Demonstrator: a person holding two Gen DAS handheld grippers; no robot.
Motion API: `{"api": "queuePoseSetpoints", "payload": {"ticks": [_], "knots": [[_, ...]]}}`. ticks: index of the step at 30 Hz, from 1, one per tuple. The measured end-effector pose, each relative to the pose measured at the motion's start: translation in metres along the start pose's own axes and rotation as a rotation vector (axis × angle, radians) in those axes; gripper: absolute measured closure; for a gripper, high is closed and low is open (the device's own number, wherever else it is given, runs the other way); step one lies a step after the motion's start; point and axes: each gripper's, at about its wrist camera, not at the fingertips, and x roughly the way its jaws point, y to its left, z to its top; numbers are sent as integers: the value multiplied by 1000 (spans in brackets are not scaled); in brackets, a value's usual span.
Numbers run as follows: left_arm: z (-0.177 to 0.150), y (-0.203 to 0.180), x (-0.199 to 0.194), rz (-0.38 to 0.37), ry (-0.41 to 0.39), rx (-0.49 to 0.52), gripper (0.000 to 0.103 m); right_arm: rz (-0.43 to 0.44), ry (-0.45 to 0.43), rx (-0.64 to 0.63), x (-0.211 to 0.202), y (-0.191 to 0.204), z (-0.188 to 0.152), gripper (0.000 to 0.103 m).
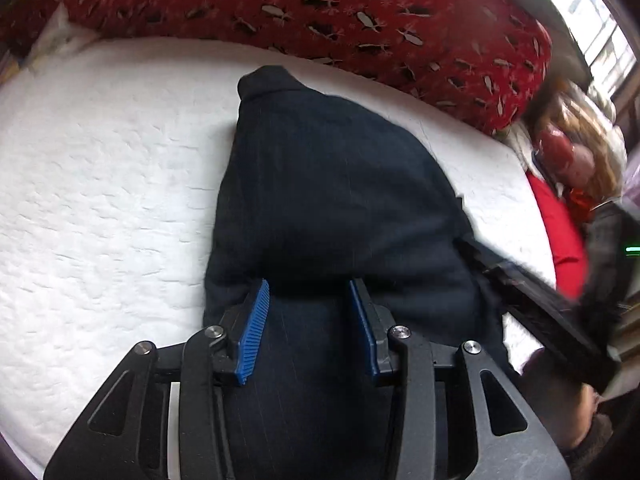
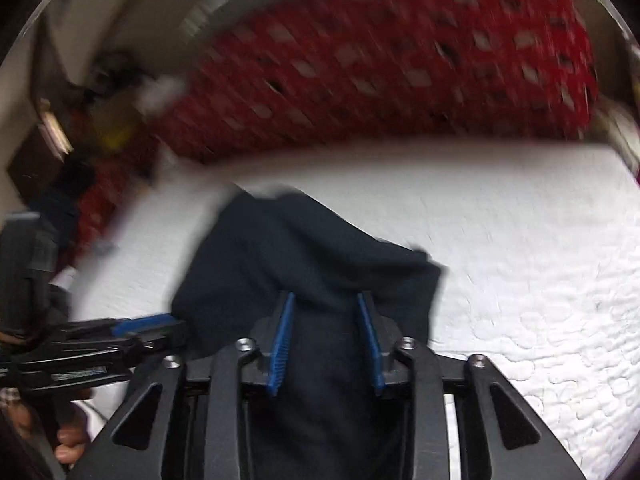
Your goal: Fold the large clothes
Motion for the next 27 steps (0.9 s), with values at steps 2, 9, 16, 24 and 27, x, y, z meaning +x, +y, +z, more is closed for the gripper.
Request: {"api": "queuePoseSetpoints", "payload": {"ticks": [2, 9, 16, 24, 27], "knots": [[2, -2, 2, -18, -21, 19, 57, -17, 21, 48, 17, -19, -4, 78], [-1, 4, -26, -74, -20, -32, 52, 31, 15, 82, 4, -35, 0, 77], [-70, 7, -70, 9, -53, 24, 47, 212, -98, -41, -98, -1, -47, 73], [-87, 29, -54, -34, 58, -118, 37, -65, 39, -147, -69, 2, -100, 63], [-96, 17, -81, -11, -3, -29, 37, 29, -5, -69, -108, 3, -94, 70]]}}
